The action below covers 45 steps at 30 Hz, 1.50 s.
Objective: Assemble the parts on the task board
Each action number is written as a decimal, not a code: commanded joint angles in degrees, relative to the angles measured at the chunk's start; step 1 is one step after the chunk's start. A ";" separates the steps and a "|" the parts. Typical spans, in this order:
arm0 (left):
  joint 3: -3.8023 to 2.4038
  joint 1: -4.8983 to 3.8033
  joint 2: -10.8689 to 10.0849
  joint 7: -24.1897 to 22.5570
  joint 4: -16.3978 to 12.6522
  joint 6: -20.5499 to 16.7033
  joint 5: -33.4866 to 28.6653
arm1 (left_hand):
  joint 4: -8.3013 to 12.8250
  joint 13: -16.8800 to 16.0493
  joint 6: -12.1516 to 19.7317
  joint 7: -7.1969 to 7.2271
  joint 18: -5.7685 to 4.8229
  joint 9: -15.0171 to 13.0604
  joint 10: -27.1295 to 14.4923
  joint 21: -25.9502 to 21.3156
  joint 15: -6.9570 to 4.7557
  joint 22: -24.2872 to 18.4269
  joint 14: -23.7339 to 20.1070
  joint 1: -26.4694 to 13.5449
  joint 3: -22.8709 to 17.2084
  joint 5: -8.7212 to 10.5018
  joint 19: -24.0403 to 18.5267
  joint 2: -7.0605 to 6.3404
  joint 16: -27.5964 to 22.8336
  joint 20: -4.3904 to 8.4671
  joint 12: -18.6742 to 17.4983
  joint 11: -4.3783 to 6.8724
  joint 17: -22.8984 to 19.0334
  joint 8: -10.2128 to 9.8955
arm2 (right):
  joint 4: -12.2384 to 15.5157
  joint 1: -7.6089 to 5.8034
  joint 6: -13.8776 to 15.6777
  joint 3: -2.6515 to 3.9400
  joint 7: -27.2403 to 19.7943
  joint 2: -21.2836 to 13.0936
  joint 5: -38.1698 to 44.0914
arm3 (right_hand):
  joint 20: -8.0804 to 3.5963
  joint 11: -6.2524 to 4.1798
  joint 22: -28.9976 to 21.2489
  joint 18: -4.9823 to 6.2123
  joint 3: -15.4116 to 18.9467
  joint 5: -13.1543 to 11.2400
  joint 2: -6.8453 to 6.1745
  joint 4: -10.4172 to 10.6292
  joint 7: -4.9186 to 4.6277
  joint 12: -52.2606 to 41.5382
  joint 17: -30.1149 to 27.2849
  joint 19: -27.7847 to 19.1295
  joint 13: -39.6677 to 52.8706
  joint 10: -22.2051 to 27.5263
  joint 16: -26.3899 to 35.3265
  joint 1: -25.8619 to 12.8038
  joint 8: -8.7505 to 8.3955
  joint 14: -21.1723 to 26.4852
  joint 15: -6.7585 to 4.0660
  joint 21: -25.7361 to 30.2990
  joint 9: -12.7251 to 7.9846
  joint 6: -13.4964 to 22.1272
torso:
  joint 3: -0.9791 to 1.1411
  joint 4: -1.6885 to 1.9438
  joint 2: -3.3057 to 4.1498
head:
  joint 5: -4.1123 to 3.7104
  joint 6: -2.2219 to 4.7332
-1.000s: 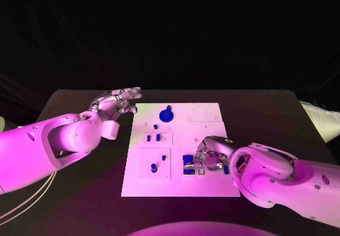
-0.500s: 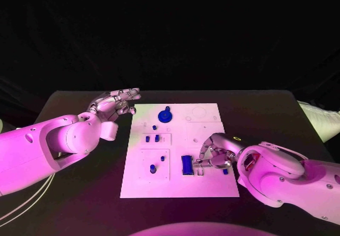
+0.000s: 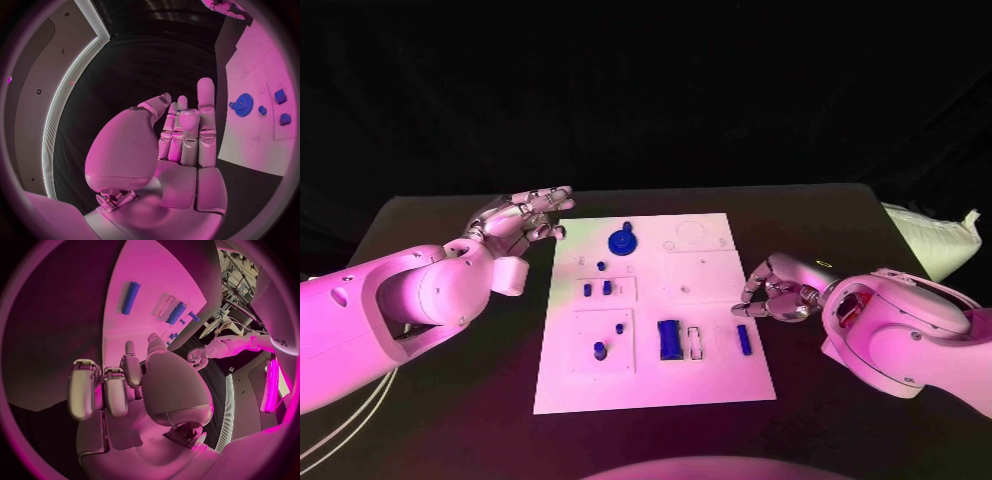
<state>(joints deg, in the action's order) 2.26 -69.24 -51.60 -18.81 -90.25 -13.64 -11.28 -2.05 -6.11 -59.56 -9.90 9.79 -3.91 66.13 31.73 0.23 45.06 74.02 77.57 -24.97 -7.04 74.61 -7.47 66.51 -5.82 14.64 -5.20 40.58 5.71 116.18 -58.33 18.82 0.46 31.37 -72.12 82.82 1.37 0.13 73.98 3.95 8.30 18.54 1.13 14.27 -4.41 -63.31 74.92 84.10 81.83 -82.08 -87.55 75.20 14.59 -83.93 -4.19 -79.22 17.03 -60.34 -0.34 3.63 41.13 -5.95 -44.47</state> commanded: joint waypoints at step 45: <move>0.04 0.02 -0.11 -0.02 -0.04 1.23 0.31 | 0.20 -0.09 0.29 0.07 0.57 0.04 -0.53 -0.30 0.10 -0.08 -0.31 0.25 0.26 -0.31 -0.25 -0.18 -0.17 -0.03 0.15 -0.01 -0.05 0.25 | -2.25 5.04 -15.28 -0.42 1.78 5.26 24.91 | -0.62 -1.63 0.24 -0.47 -3.68 -14.95 0.96 -4.55 1.40 1.99 11.35 0.42 -8.37 -0.03 0.17 12.84 -2.41 -5.26 -1.11 0.20 0.50 -4.53 | 0.01 -0.20 -0.04 | 0.79 -0.67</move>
<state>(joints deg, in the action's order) 2.33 -69.21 -51.74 -18.64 -90.16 -13.48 -11.21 -2.05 -6.13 -59.56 -9.90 9.79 -3.91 66.13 31.72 0.23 45.06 74.02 77.57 -24.97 -7.04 74.61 -7.47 66.51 -5.81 14.64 -5.20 40.60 5.71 114.36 -53.84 8.11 0.41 32.67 -67.08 102.78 1.14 -0.69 74.17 3.95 5.43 3.93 -1.77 10.18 -3.06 -61.54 74.93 83.88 83.27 -81.27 -87.32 83.93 12.32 -83.96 -5.05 -78.99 17.69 -64.49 -0.34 3.46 41.08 -5.23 -45.06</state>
